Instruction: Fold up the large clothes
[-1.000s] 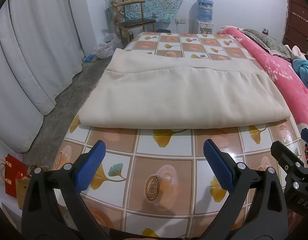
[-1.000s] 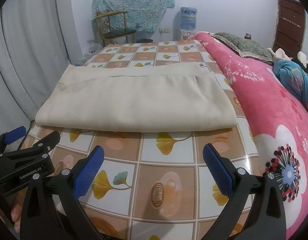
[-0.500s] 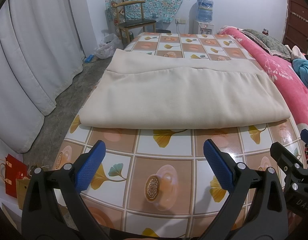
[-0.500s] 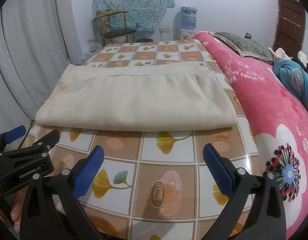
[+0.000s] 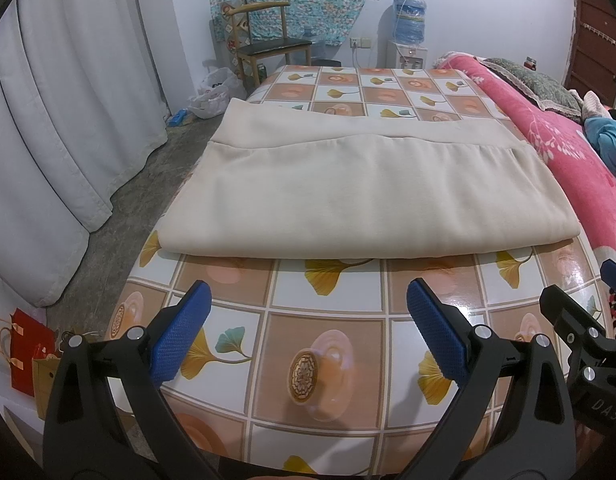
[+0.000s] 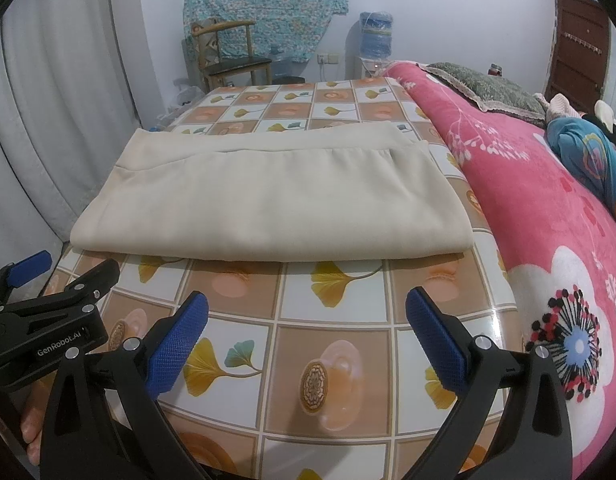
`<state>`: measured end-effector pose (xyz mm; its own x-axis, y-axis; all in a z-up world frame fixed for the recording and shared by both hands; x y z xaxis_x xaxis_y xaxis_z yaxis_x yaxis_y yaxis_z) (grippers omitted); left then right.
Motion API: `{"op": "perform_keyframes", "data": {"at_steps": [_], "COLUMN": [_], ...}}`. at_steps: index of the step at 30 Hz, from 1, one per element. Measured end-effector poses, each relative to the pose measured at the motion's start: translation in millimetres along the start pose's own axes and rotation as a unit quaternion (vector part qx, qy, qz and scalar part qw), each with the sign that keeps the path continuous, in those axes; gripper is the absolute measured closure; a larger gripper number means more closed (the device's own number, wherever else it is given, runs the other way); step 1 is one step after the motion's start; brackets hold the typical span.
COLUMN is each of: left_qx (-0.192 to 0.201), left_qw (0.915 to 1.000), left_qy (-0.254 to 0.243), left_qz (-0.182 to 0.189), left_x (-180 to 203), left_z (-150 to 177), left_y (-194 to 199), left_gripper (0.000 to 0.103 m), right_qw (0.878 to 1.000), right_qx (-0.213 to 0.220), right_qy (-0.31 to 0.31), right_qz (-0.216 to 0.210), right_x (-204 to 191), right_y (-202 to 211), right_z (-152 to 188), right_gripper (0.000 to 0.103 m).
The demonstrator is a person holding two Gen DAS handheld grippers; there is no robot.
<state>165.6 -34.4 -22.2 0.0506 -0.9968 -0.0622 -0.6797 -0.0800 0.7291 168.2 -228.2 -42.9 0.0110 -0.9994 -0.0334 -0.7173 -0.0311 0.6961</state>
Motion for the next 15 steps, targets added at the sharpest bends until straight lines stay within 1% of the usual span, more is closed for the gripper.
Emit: {"op": "perform_keyframes", "data": {"at_steps": [15], "left_qx": [0.000], "left_qw": [1.0000], "left_qy": [0.000], "left_qz": [0.000], "left_x": [0.2], "left_z": [0.1], "left_y": [0.1], "left_gripper": [0.008], "right_qw": [1.000], "right_qx": [0.000], "right_qy": [0.000], "right_qz": [0.000], "right_x": [-0.7], "right_y": [-0.1], "right_z": [-0.5], "right_gripper": [0.007]}}
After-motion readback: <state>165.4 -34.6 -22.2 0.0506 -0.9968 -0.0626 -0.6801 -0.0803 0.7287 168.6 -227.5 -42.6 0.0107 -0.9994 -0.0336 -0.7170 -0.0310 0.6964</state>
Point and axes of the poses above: each gripper's, at about its wrist camera, not at the fingertips, and y roughly against the way its jaws point, x to its right, z to its underside, the point moved 4 cm from there along -y, roughly the way its jaws point, and after that the axes turned 2 degrees about x, right-handed, at the moved point
